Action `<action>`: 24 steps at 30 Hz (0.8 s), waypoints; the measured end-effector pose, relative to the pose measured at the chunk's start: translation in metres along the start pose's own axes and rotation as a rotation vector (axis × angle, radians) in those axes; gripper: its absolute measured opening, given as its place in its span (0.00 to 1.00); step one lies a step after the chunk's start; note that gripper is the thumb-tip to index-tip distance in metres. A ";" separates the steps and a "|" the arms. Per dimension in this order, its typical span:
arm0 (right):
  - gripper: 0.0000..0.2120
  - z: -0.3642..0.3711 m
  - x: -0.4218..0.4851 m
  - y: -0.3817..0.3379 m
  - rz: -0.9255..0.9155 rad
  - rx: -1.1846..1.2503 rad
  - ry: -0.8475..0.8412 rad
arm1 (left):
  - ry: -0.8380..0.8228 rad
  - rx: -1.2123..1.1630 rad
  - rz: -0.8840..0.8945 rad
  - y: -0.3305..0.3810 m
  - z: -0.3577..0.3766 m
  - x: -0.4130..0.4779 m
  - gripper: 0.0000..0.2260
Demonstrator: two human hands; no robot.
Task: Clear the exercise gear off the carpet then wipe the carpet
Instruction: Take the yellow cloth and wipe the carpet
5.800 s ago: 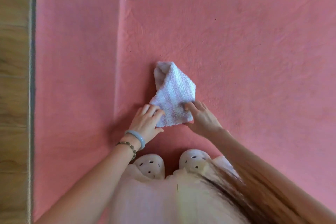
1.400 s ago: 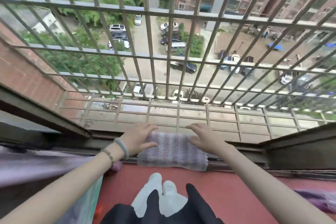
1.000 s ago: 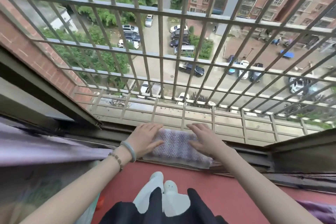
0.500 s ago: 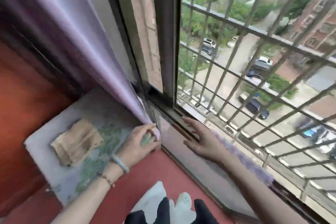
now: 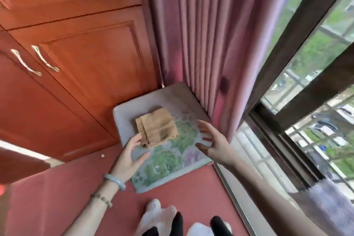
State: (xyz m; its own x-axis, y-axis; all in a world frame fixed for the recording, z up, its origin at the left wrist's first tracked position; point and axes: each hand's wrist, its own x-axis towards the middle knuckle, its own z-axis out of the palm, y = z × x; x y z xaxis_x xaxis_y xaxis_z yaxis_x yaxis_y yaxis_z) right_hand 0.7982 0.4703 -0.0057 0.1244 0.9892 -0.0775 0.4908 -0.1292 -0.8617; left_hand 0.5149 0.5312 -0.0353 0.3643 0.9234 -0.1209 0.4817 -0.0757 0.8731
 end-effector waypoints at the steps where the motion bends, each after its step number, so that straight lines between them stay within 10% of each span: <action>1: 0.32 0.014 0.008 -0.005 0.006 0.016 0.013 | 0.002 0.000 -0.010 -0.010 -0.013 0.001 0.27; 13: 0.30 0.089 0.098 -0.021 0.138 0.056 0.123 | -0.048 -0.007 -0.133 -0.081 -0.078 0.075 0.26; 24: 0.28 0.121 0.218 0.079 0.360 -0.082 0.034 | 0.077 0.086 -0.607 -0.155 -0.014 0.182 0.22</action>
State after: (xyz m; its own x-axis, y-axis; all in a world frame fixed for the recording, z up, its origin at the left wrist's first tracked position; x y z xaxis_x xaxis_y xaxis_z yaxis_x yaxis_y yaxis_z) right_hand 0.7595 0.6839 -0.1510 0.3292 0.8768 -0.3506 0.4775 -0.4748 -0.7393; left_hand 0.4955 0.7166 -0.1856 -0.0519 0.8355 -0.5471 0.6486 0.4447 0.6177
